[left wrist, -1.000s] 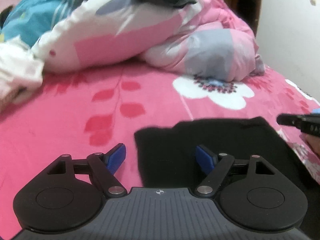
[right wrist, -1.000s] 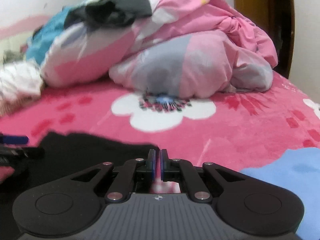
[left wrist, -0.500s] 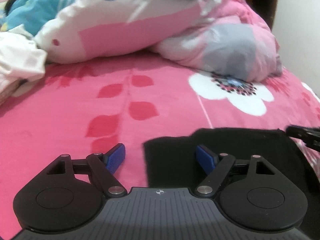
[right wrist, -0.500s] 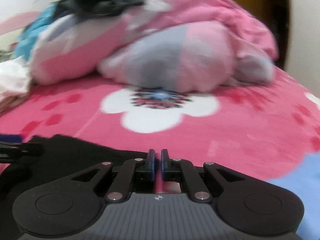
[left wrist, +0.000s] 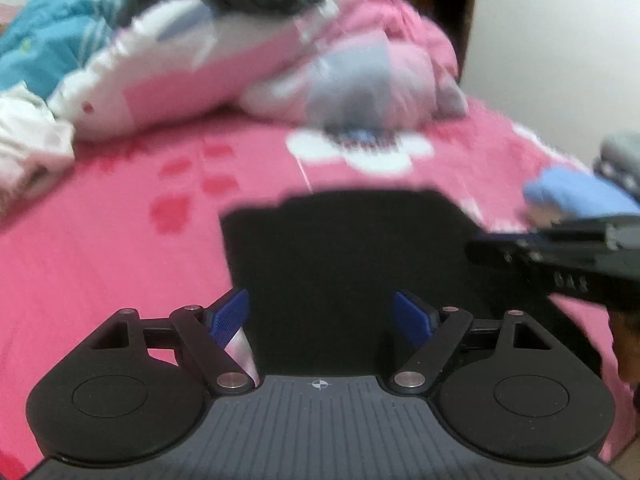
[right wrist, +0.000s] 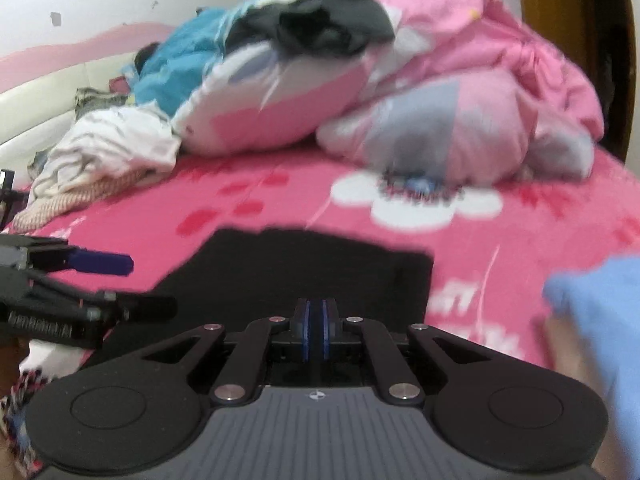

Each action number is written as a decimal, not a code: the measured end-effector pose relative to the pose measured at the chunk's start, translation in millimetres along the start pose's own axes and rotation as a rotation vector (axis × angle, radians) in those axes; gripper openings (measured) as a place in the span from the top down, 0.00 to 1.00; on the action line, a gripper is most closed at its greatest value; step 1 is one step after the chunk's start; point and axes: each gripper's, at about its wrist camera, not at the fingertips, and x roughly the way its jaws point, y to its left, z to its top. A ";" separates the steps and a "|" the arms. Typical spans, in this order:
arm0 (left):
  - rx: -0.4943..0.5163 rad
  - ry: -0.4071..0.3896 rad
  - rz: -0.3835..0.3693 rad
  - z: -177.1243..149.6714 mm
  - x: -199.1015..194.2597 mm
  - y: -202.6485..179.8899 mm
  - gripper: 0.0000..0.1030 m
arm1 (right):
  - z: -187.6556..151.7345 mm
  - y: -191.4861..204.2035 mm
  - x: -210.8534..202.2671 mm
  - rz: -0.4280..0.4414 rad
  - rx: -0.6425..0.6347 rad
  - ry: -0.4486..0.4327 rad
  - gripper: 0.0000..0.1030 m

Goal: Fold clothes

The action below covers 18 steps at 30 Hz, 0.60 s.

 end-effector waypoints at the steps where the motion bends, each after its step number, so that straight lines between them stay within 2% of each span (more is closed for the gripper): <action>1: 0.006 0.028 0.004 -7.0 4.4 -2.8 0.22 | -4.6 -1.4 1.3 -0.007 0.016 0.018 0.95; 4: 0.012 0.032 0.028 -20.0 10.2 -1.8 0.19 | -17.0 -10.2 -0.9 -0.046 0.051 0.036 0.95; 8: -0.042 0.026 0.068 -18.2 2.6 10.5 0.20 | -22.0 -26.7 -15.2 -0.094 0.135 0.019 0.95; 11: -0.049 -0.011 0.096 -17.5 -13.5 12.4 0.20 | -21.6 -28.9 -28.9 -0.201 0.144 -0.001 0.95; 16: -0.038 -0.065 0.054 -20.3 -40.3 5.9 0.20 | -21.7 -16.0 -53.3 -0.124 0.154 -0.060 0.95; 18: -0.021 -0.076 0.026 -24.4 -47.9 -1.4 0.20 | -23.8 -1.4 -58.2 -0.083 0.113 -0.073 0.95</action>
